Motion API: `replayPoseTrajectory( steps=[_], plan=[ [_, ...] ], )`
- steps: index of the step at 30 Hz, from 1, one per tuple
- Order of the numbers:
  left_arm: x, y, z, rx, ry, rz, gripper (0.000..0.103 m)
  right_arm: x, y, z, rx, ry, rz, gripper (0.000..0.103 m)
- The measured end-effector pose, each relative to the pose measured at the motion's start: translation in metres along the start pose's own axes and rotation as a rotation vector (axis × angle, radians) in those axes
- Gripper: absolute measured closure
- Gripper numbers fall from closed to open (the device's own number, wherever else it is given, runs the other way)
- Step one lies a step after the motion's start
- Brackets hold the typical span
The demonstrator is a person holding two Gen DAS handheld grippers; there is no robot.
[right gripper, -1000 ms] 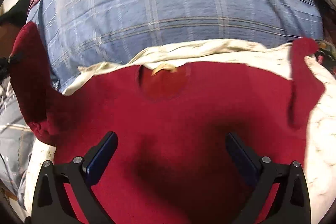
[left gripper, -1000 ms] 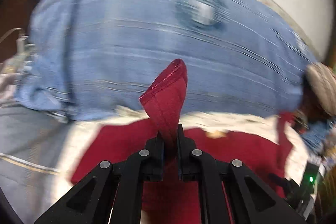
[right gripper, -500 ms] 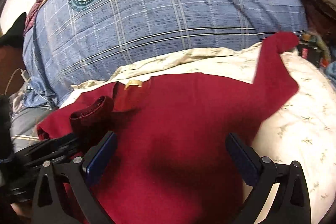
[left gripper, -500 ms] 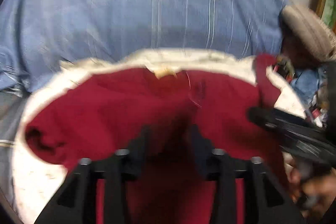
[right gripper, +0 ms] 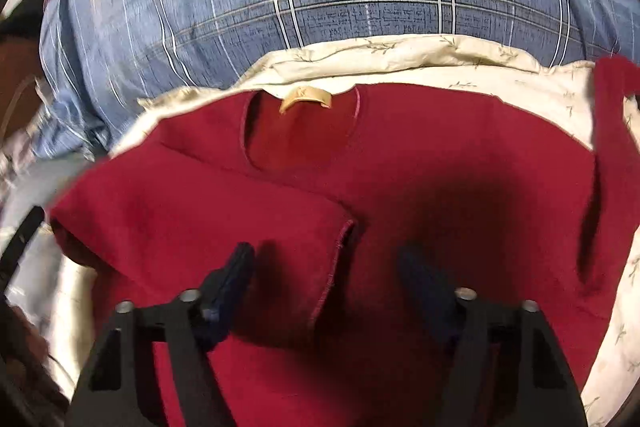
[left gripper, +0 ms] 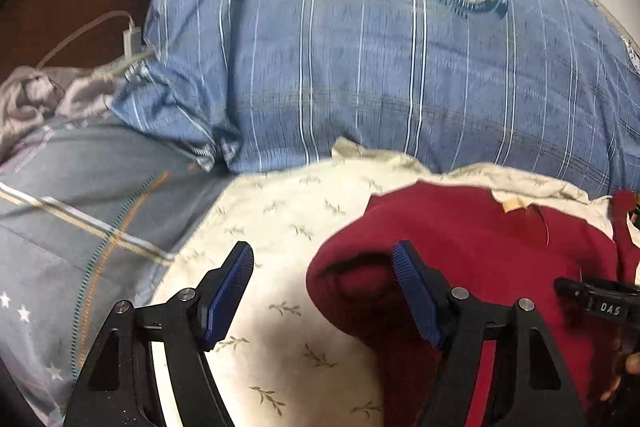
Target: Fold small clothes
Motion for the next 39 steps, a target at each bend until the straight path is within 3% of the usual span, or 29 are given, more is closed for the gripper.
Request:
replayPoseTrajectory(
  steps=[2,6,9,12,16,19,21,23,25,26,28,31,34,36,39],
  plan=[
    [-0.005,0.0,-0.003,-0.006,0.012,0.021,0.032,-0.004,0.005,-0.001,0.031,0.052,0.006,0.097],
    [-0.017,0.009,-0.009,0.04,0.032,0.006,0.031,-0.007,0.02,-0.005,0.063,0.133,-0.007,0.098],
    [-0.023,0.014,-0.005,0.057,0.065,0.006,0.031,0.011,0.046,-0.017,0.135,0.085,0.005,0.098],
    [-0.021,0.021,0.004,0.06,0.088,0.013,0.031,0.048,0.066,-0.032,0.205,0.015,0.117,0.098],
    [-0.008,0.01,0.011,0.005,0.041,0.027,0.031,0.087,0.05,-0.039,0.141,-0.047,0.233,0.098],
    [0.006,-0.003,0.017,-0.054,-0.035,0.011,0.031,0.099,0.021,-0.032,0.023,-0.077,0.282,0.092],
    [0.01,-0.012,0.021,-0.095,-0.067,-0.004,0.031,0.096,0.026,-0.027,0.001,-0.103,0.222,0.087],
    [0.008,-0.017,0.021,-0.106,-0.075,-0.045,0.031,0.075,0.054,-0.031,0.098,-0.099,0.149,0.053],
    [0.003,-0.022,0.019,-0.125,-0.066,-0.071,0.031,0.041,0.071,-0.037,0.165,-0.03,0.033,0.037],
    [0.001,-0.024,0.019,-0.132,-0.064,-0.081,0.031,0.018,0.076,-0.041,0.169,0.031,-0.048,0.035],
    [-0.002,-0.031,0.021,-0.151,-0.075,-0.11,0.031,-0.041,0.072,-0.048,0.14,0.165,-0.214,0.037],
    [-0.001,-0.036,0.024,-0.159,-0.086,-0.116,0.031,-0.099,0.051,-0.053,0.135,0.292,-0.197,0.042],
    [-0.003,-0.036,0.02,-0.149,-0.077,-0.111,0.031,-0.134,0.019,-0.052,0.042,0.331,-0.245,0.083],
    [-0.008,-0.034,0.017,-0.137,-0.06,-0.106,0.031,-0.147,0.007,-0.046,-0.01,0.322,-0.328,0.084],
    [-0.022,-0.036,0.014,-0.126,-0.014,-0.111,0.031,-0.158,-0.005,-0.037,0.007,0.367,-0.267,0.081]
  ],
)
Point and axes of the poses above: each gripper's, at about its wrist camera, not at the fingertips, and y roughly against the way its jaws point, x to its right, z to its underside, the point moved 2 cm from there along -y, roughly the way its jaws point, and after that the axes turned 5 degrees about z, right-handed, at the moved point
